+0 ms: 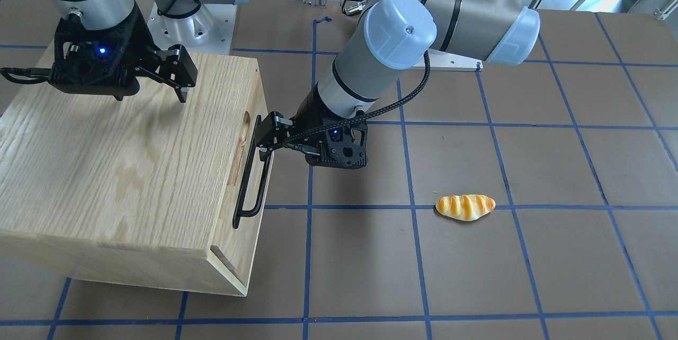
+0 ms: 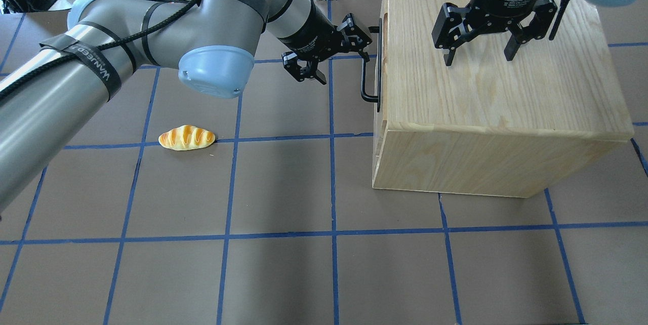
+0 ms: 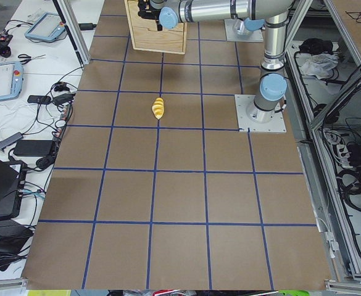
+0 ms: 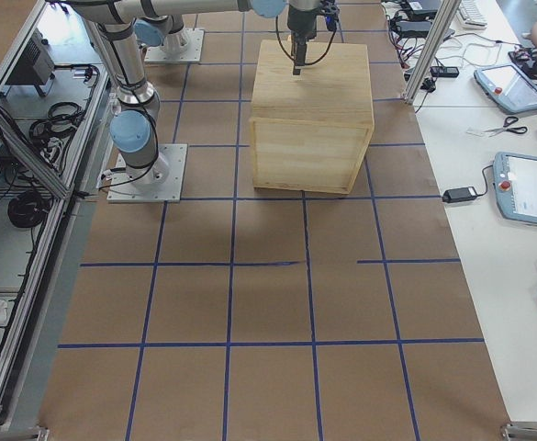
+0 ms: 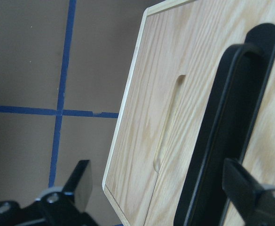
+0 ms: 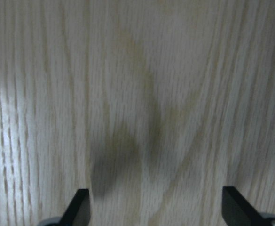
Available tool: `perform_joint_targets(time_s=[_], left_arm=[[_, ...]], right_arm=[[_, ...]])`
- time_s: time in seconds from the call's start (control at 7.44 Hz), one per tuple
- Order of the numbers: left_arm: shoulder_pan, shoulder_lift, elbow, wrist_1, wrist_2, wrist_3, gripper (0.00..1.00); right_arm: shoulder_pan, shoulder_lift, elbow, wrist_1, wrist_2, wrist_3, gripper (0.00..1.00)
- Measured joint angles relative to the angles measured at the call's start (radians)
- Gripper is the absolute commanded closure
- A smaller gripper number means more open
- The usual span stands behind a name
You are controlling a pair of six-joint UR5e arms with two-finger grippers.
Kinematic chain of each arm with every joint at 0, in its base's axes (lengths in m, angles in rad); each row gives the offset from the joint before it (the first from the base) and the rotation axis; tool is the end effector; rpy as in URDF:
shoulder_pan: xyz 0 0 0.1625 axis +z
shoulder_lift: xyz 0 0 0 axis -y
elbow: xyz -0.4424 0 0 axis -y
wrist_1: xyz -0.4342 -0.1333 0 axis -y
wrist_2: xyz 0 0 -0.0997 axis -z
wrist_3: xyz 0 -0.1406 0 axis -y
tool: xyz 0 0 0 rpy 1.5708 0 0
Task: Open upper drawer
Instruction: 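Move the left gripper toward the black drawer handle on the cabinet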
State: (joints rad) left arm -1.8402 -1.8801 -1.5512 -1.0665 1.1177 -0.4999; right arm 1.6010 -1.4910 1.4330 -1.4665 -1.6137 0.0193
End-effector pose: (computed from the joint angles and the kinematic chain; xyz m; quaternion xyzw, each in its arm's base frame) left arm -0.3675 -0.5989 0.3576 0.0875 -0.9652 0.0129 0.2462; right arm 0.1442 -0.5577 0.4837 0.0059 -0.9995 -0.0226 0.0220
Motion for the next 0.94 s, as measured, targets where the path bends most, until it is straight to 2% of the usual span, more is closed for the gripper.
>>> perform_joint_targets(time_s=[0.94], left_arm=[[-0.014,-0.035,-0.006,0.006,-0.011,0.053,0.00]], right_arm=[[0.000,0.000,0.000,0.000,0.000,0.001,0.00]])
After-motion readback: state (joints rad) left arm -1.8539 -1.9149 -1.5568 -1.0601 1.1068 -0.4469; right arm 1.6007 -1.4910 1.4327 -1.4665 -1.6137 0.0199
